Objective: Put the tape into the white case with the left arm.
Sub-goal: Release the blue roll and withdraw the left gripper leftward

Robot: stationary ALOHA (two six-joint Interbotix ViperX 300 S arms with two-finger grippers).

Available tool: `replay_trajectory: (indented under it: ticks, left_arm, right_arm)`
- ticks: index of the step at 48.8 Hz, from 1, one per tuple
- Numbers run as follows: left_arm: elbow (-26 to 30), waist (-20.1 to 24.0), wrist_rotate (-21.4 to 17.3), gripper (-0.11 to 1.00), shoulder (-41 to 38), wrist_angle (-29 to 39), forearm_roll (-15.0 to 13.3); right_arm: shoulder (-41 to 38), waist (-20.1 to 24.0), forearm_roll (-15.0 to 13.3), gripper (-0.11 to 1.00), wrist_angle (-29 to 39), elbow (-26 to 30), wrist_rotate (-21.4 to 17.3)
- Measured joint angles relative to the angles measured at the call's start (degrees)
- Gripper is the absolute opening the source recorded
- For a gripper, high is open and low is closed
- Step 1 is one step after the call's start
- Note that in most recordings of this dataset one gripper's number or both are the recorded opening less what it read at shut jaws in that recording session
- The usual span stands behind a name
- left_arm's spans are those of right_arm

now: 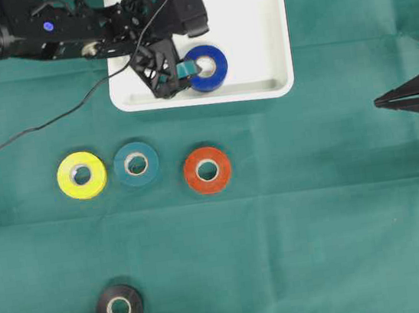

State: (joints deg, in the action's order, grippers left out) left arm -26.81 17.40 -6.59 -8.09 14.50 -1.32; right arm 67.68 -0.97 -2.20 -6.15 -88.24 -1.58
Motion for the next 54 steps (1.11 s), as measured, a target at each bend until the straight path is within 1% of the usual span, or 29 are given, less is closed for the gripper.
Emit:
replay_trajectory:
  ticks: [12,30,41,54]
  left_arm:
    - [-6.94,-0.26,0.0,0.89,6.94,0.09,0.0]
    - [-18.9,-0.7,0.26,0.89,16.79,0.18,0.0]
    - [-24.35,-0.88,0.26,0.88,22.59,0.09,0.0]
    - [-30.15,-2.72,0.0,0.88,29.0,0.18,0.0]
  right_arm:
    - [0.0,0.0,0.0,-0.1,0.09,0.0,0.0]
    - [0.0,0.0,0.0,-0.1,0.0,-0.18,0.0]
    - [0.0,0.0,-0.09,-0.1,0.0,-0.26,0.0]
    - [0.0,0.0,0.0,-0.1,0.0,-0.35,0.0]
